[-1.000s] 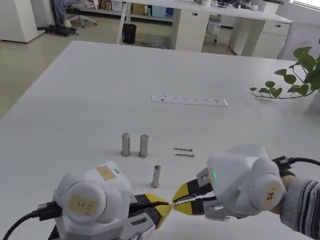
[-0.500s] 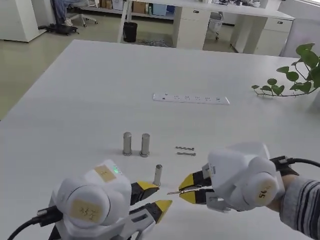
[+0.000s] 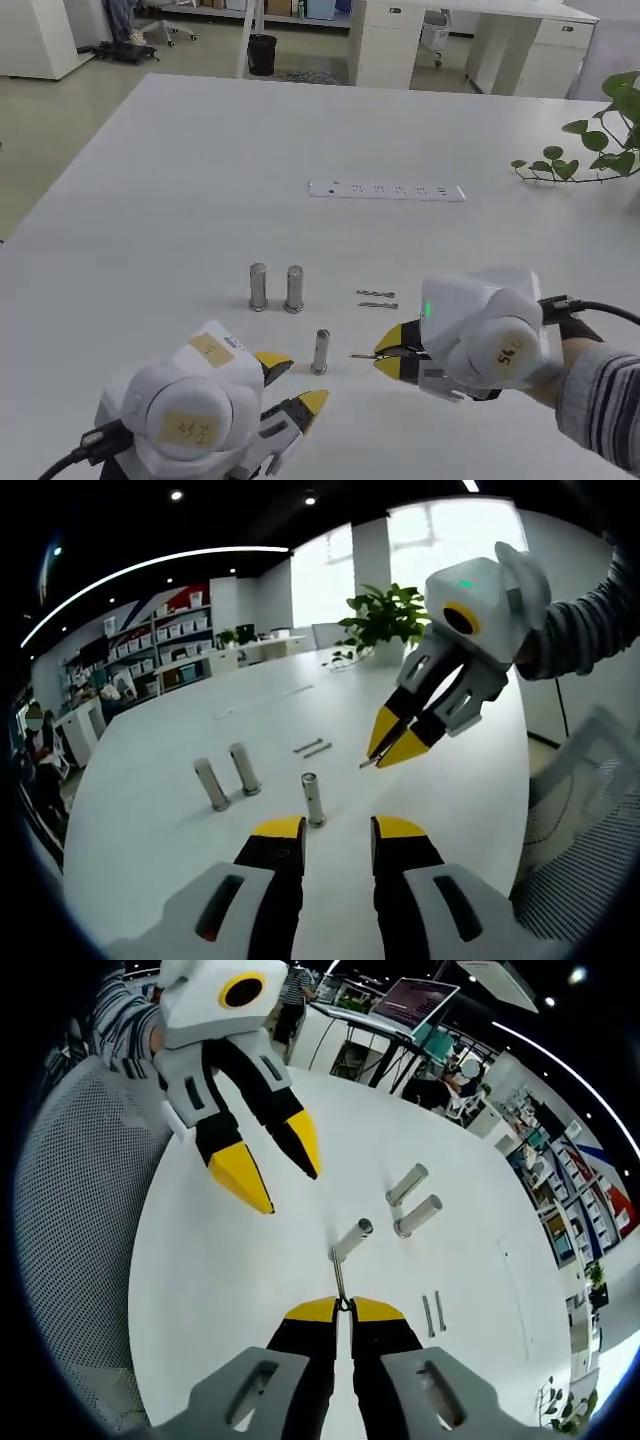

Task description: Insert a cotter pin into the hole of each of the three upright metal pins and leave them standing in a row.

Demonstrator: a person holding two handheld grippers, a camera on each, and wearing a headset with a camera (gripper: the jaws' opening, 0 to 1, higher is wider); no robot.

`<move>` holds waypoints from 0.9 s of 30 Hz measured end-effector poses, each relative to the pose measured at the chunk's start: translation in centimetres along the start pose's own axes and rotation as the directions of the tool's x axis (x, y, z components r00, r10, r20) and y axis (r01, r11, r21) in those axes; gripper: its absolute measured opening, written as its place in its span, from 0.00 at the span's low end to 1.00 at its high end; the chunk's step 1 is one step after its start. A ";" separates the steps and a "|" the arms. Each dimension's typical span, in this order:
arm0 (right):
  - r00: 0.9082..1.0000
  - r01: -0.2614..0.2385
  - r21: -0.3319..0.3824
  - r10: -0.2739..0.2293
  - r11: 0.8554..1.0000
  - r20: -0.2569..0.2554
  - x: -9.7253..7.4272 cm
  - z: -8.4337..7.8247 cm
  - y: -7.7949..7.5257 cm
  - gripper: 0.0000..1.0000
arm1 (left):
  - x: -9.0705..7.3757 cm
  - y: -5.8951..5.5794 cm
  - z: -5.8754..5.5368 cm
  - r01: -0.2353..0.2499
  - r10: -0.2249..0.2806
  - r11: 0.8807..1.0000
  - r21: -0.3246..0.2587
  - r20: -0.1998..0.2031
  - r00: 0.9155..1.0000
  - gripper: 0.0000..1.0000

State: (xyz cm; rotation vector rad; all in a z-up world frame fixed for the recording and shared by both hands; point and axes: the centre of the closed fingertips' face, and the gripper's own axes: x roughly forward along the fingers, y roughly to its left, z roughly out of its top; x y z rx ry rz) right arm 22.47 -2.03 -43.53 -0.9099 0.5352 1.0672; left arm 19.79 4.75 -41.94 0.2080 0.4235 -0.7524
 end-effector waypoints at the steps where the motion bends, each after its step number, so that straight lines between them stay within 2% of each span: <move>1: 1.000 0.009 0.018 -0.008 1.000 -0.003 0.2 -0.2 -0.3 0.00 | 0.1 0.1 0.1 -0.002 0.002 1.000 0.000 0.002 1.000 0.23; 5: 0.999 0.030 0.051 -0.028 0.998 -0.030 0.8 -0.8 -1.1 0.00 | 0.8 0.9 0.3 -0.014 0.014 1.000 -0.017 0.006 1.000 0.24; 8: 0.999 0.028 0.097 -0.026 0.995 -0.025 1.2 -0.8 -1.4 0.00 | 1.4 1.3 0.3 -0.024 0.024 1.000 -0.011 -0.003 1.000 0.24; 11: 0.999 0.032 0.114 -0.029 0.993 -0.028 1.6 -0.7 -1.6 0.00 | 2.2 1.7 0.3 -0.036 0.036 0.999 -0.027 -0.007 0.999 0.24; 21: 0.999 0.022 0.143 -0.014 0.989 -0.052 2.9 -0.7 -1.5 0.00 | 4.7 2.6 -0.8 -0.073 0.070 0.996 -0.058 -0.040 0.997 0.24; 27: 0.999 0.014 0.152 -0.007 0.988 -0.051 3.2 -0.5 -1.5 0.00 | 5.8 2.5 -1.6 -0.070 0.066 0.995 -0.076 -0.054 0.996 0.22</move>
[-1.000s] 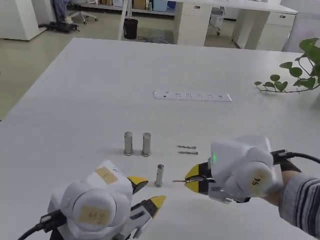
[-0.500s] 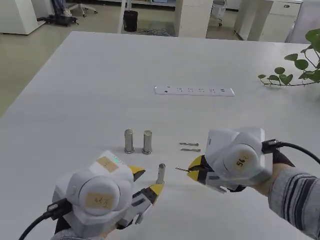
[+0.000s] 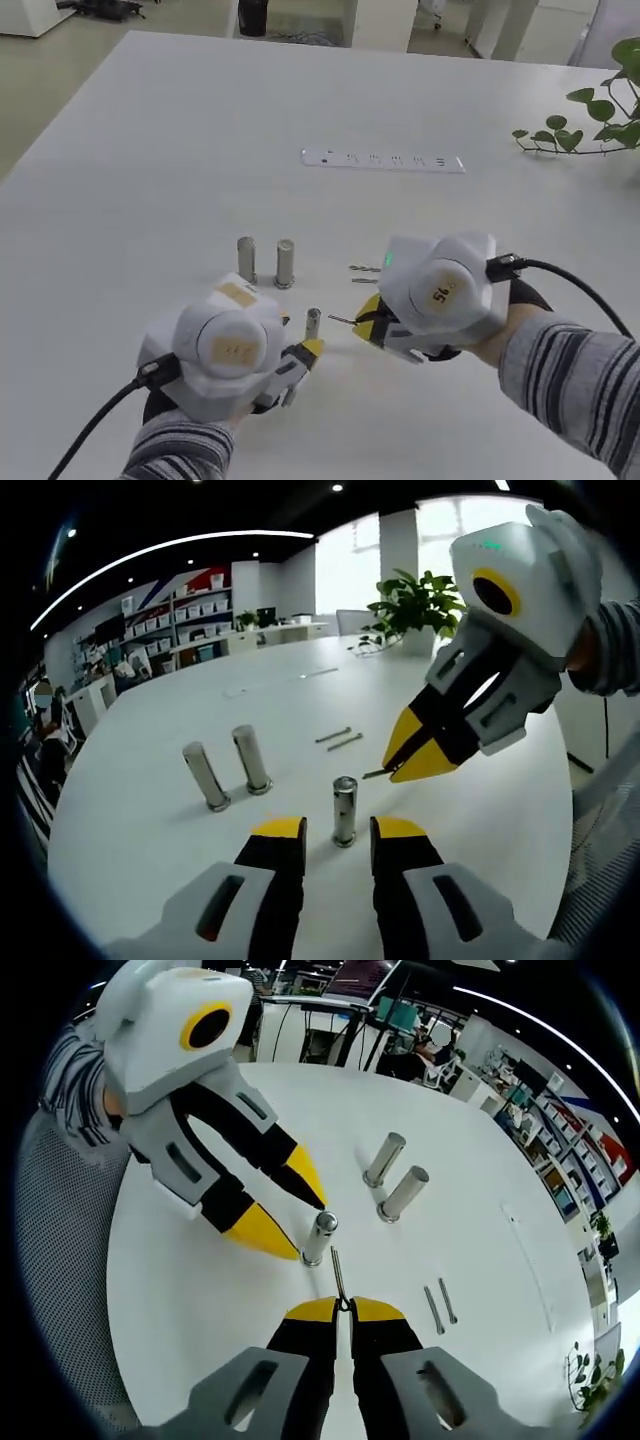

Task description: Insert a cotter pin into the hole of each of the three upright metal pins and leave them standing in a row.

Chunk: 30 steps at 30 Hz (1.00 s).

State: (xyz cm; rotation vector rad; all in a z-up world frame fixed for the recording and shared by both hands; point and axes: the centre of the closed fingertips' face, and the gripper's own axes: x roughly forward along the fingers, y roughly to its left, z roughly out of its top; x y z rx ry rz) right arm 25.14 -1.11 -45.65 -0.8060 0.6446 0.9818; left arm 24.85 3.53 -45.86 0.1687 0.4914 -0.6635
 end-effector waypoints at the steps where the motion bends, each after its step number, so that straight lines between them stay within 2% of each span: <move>1: 1.000 0.000 0.001 0.000 1.000 0.002 0.0 0.1 0.0 0.00 | 0.2 -0.1 -0.2 0.000 0.000 1.000 -0.004 -0.007 1.000 0.22; 4: 1.000 0.001 0.002 -0.001 1.000 -0.002 0.1 0.2 0.0 0.00 | 0.8 -0.3 -0.6 -0.006 0.006 1.000 -0.004 -0.026 1.000 0.20; 11: 1.000 -0.002 -0.008 0.002 1.000 -0.002 0.1 0.3 0.0 0.00 | 1.6 -0.2 -0.6 -0.014 0.014 1.000 -0.006 -0.022 1.000 0.16; 22: 1.000 -0.014 -0.022 0.014 1.000 -0.003 0.5 0.8 0.4 0.00 | 1.9 -0.3 -1.2 -0.004 0.004 1.000 -0.015 -0.029 1.000 0.06; 30: 1.000 -0.013 -0.044 0.013 0.999 -0.013 0.5 0.9 0.4 0.00 | 2.0 -0.3 -1.5 -0.004 0.003 1.000 -0.012 -0.040 0.999 0.06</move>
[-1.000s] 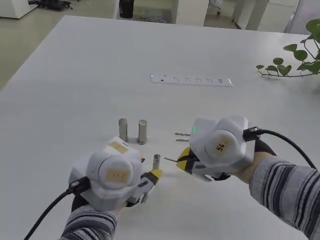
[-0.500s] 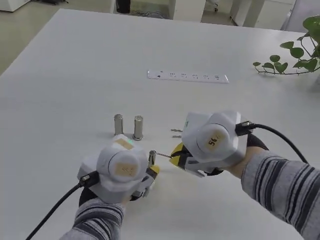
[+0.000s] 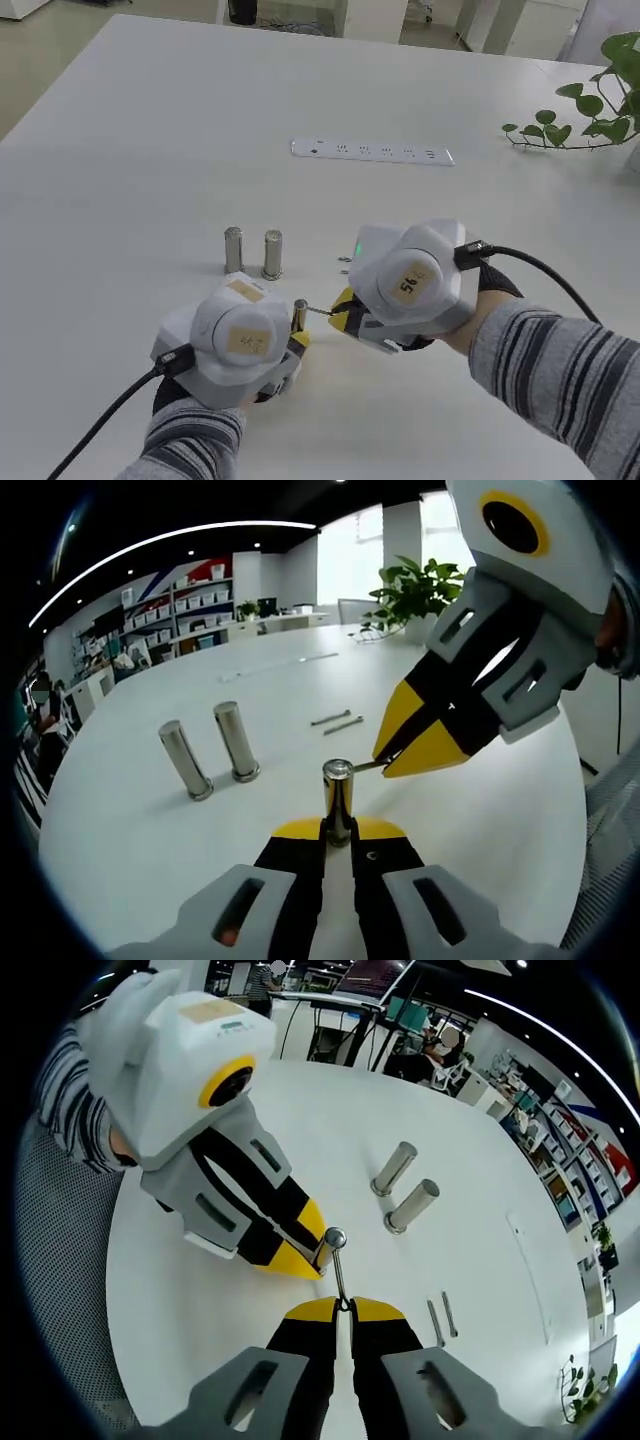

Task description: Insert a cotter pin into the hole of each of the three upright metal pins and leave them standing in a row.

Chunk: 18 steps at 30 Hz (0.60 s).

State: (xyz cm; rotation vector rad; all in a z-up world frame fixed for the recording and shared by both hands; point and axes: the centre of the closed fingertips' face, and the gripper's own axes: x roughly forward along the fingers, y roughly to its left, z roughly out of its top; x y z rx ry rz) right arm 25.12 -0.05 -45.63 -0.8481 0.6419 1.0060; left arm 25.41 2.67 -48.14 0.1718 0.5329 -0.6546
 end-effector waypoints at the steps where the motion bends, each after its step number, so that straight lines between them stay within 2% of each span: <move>1: 1.000 -0.001 -0.009 0.001 1.000 -0.001 0.0 0.0 0.0 0.00 | 0.0 0.0 -0.1 0.000 0.000 1.000 0.004 -0.003 1.000 0.06; 7: 1.000 0.009 -0.086 -0.011 0.996 -0.015 -0.3 0.3 -0.1 0.00 | 0.2 -0.1 -0.3 0.002 -0.002 1.000 0.022 -0.012 1.000 0.06; 18: 1.000 0.002 -0.092 -0.001 0.996 0.003 -0.5 0.9 0.0 0.00 | 0.3 -0.1 -0.4 0.002 -0.002 1.000 0.021 -0.013 1.000 0.05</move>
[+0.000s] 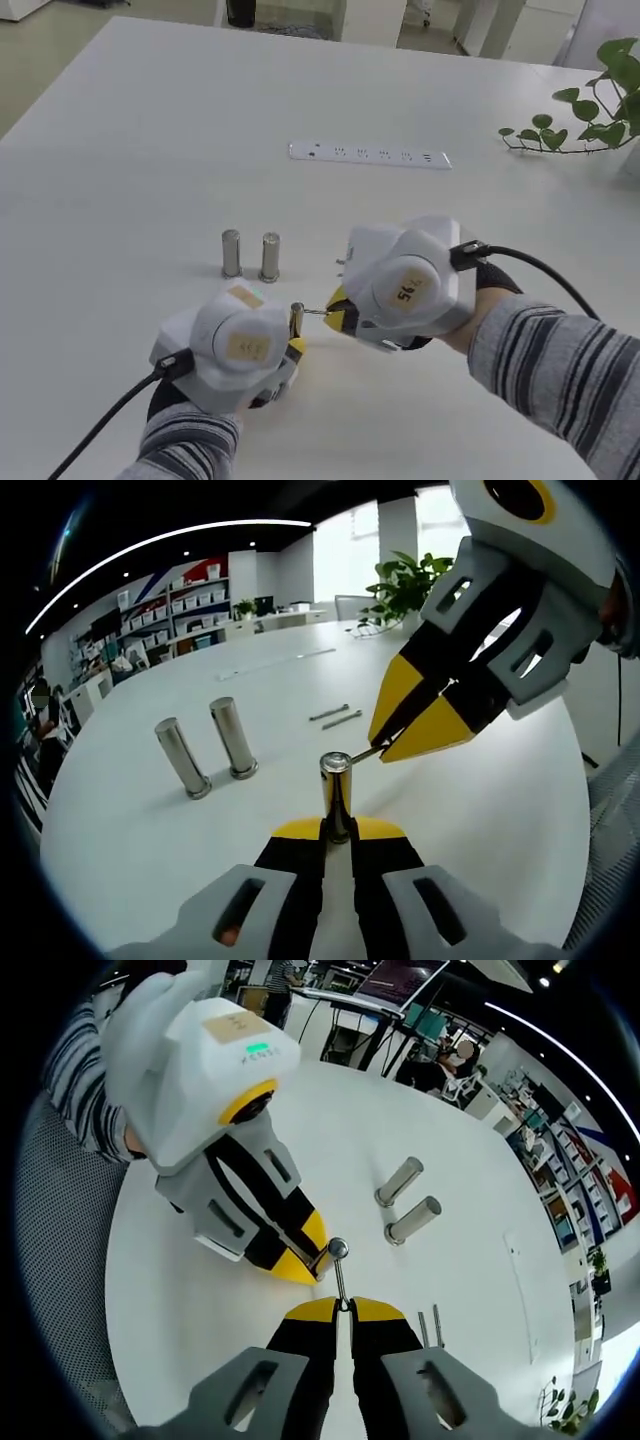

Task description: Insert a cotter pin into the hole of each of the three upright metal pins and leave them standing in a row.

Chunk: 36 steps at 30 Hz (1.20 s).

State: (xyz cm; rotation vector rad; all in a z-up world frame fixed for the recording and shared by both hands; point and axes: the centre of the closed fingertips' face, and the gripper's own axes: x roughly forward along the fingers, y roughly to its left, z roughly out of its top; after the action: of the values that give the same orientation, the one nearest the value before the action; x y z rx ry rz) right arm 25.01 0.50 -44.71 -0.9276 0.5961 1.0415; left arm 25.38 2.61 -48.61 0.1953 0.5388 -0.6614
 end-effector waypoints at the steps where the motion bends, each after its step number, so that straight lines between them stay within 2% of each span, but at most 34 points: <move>1: 1.000 0.001 0.000 -0.001 1.000 -0.001 0.0 0.0 0.0 0.00 | 0.0 0.0 0.0 0.000 0.000 1.000 -0.002 0.001 1.000 0.05; 6: 1.000 0.001 -0.001 -0.001 1.000 -0.001 0.1 0.3 -0.1 0.00 | 0.0 0.1 0.0 -0.001 0.001 1.000 -0.011 0.003 1.000 0.05; 10: 1.000 -0.007 -0.013 0.007 1.000 0.016 0.2 1.1 0.2 0.00 | 0.1 -0.1 0.0 0.000 0.000 1.000 -0.004 0.002 1.000 0.05; 19: 1.000 -0.007 -0.024 0.007 1.000 0.015 0.5 1.3 0.3 0.00 | 0.0 -0.2 0.1 0.003 -0.003 1.000 -0.004 0.001 1.000 0.05; 30: 0.999 -0.013 0.005 0.013 1.000 0.038 0.4 1.6 0.3 0.00 | 0.1 -0.3 0.1 0.004 -0.004 1.000 -0.002 0.004 1.000 0.06; 36: 0.999 -0.002 0.006 0.001 1.000 0.048 0.2 1.6 0.1 0.05 | 0.1 -0.3 0.1 0.002 -0.002 1.000 0.000 0.005 1.000 0.06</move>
State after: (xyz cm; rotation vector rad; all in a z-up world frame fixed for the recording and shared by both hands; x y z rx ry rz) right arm 24.96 1.97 -44.08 -0.8944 0.5597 1.0600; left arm 25.36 2.31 -48.56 0.1936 0.5344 -0.6639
